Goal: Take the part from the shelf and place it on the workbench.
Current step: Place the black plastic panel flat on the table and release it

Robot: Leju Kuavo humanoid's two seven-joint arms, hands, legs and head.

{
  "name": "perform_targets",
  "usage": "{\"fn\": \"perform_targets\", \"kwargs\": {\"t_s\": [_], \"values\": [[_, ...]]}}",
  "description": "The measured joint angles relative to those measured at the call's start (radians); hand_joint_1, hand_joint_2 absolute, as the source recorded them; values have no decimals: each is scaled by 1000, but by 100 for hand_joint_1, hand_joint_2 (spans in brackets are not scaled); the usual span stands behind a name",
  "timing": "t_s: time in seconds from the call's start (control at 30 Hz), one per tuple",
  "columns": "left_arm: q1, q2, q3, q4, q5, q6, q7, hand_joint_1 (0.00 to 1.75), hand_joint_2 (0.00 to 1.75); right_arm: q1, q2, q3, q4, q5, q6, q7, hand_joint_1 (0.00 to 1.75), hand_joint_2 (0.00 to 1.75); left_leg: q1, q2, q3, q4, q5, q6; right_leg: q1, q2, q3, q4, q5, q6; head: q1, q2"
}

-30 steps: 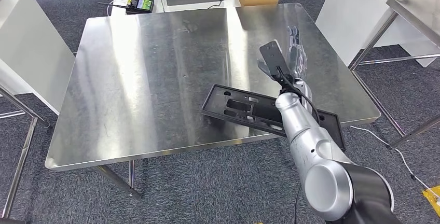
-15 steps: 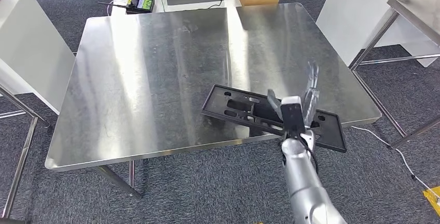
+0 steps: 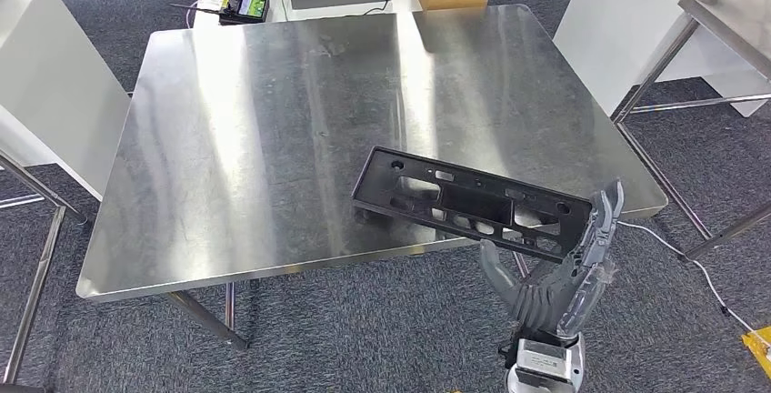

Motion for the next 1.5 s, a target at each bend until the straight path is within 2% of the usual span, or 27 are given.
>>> {"fn": "perform_targets", "kwargs": {"t_s": [0.13,0.27,0.43,0.53,0.6,0.67,0.7,0.73,0.77,0.8,0.83,0.87,0.9,0.93,0.97,1.03,1.07,1.1,1.17,1.2,1.23,1.27,1.3,1.4,1.43,1.47,1.5], "values": [[-3,-3,16,0,21,9,43,0,0,23,4,10,-1,-48,151,10,0,175,-2,0,0,0,-1,1,-1,0,1,-1,0,1,0,0],[-5,-7,36,0,46,8,68,0,0,16,23,9,72,-61,268,11,0,175,-6,0,1,1,-2,3,-5,0,2,-1,1,1,0,0],[-11,-11,60,0,72,6,74,0,0,-24,46,18,219,-51,331,5,0,175,-14,0,3,2,-6,13,-14,0,5,-2,-1,9,0,0],[-14,-13,75,0,91,7,75,0,0,-45,53,38,284,-68,359,2,0,175,-16,2,7,-4,1,27,-18,0,11,3,-4,18,0,0],[-16,-17,86,0,106,9,75,0,0,-61,54,53,317,-85,380,1,0,175,-11,6,9,-13,8,36,-19,-3,-12,60,-39,15,2,0],[-18,-19,98,0,120,13,75,0,0,-74,53,66,350,-101,399,1,0,175,-9,10,8,-14,10,38,-21,-5,-72,190,-102,7,6,0],[-18,-20,105,0,127,15,75,0,0,-77,51,72,365,-108,407,1,0,175,-10,11,6,-14,11,38,-21,-5,-101,254,-126,7,6,0],[-18,-22,111,0,133,17,74,0,0,-78,50,77,378,-115,412,1,0,175,-10,12,4,-14,12,37,-21,-5,-117,292,-135,11,6,0],[-18,-23,116,0,139,18,74,0,0,-80,48,83,390,-122,416,1,0,175,-10,12,2,-14,14,35,-21,-5,-112,290,-128,18,7,0],[-18,-25,122,0,144,19,73,0,0,-83,46,88,401,-128,419,1,0,175,-10,12,0,-14,17,32,-21,-6,-87,246,-106,26,7,0],[-18,-28,126,0,150,21,71,0,0,-87,45,95,411,-133,421,1,0,175,-10,12,-1,-14,20,28,-23,-7,-44,171,-79,34,7,0],[-18,-30,131,0,155,22,69,0,0,-92,43,102,420,-138,423,1,0,175,-10,12,-2,-13,24,23,-23,-6,-4,101,-55,35,7,0],[-19,-32,136,0,159,24,67,0,0,-96,42,108,428,-142,425,1,0,175,-10,12,-3,-13,28,16,-21,-5,25,50,-34,32,6,0],[-19,-33,141,0,162,25,66,0,0,-100,41,114,435,-144,426,0,0,175,-11,11,-4,-12,32,10,-18,-3,36,23,-24,26,6,0],[-19,-33,144,0,164,26,64,0,0,-103,40,119,441,-146,427,0,0,175,-12,11,-5,-12,36,3,-15,-1,32,21,-18,16,5,0],[-19,-34,148,0,165,27,62,0,0,-107,38,128,450,-147,428,0,0,175,-8,10,-11,-7,36,-6,-21,-2,18,16,-9,-1,4,0],[-18,-35,149,0,165,28,62,0,0,-108,38,133,454,-147,429,0,0,175,-5,11,-18,7,18,-10,-25,-4,13,15,-2,-12,3,0],[-18,-35,151,0,165,28,62,0,0,-110,38,136,458,-147,429,0,0,175,-2,12,-32,42,-18,-14,-27,-6,6,15,5,-23,2,0],[-18,-37,152,0,165,28,61,0,0,-111,38,139,469,-145,428,-1,0,175,0,15,-73,169,-124,-22,-25,-12,-9,15,21,-39,2,0],[-18,-37,152,0,165,27,61,0,0,-110,38,140,476,-144,428,-1,0,175,0,15,-92,239,-166,-25,-23,-14,-17,15,29,-42,1,0],[-18,-37,152,0,165,27,62,0,0,-110,38,140,482,-143,427,-1,0,175,0,15,-99,288,-188,-26,-22,-15,-26,16,37,-42,1,0],[-18,-37,152,0,164,27,62,0,0,-109,38,140,488,-142,427,-1,0,175,0,16,-89,302,-190,-26,-22,-16,-34,17,43,-40,1,0],[-18,-37,152,0,164,27,62,0,0,-109,38,140,493,-142,427,-1,0,175,0,17,-58,275,-175,-25,-22,-16,-41,17,49,-37,0,0],[-19,-37,152,0,164,27,62,0,0,-111,38,140,502,-140,427,-1,0,175,0,17,96,68,-112,-16,-18,-17,-52,21,61,-28,0,0],[-20,-37,152,0,164,27,62,0,0,-111,39,140,504,-140,427,-1,0,175,-1,17,126,20,-103,-13,-14,-17,-55,25,65,-22,0,0],[-20,-38,152,0,164,27,62,0,0,-112,39,140,506,-140,427,-1,0,175,-4,16,139,-3,-99,-11,-10,-17,-59,27,70,-15,0,0],[-20,-38,152,0,163,27,62,0,0,-112,39,140,507,-140,427,-1,0,175,-6,16,137,-10,-96,-6,-8,-17,-62,29,75,-7,0,0]]}}
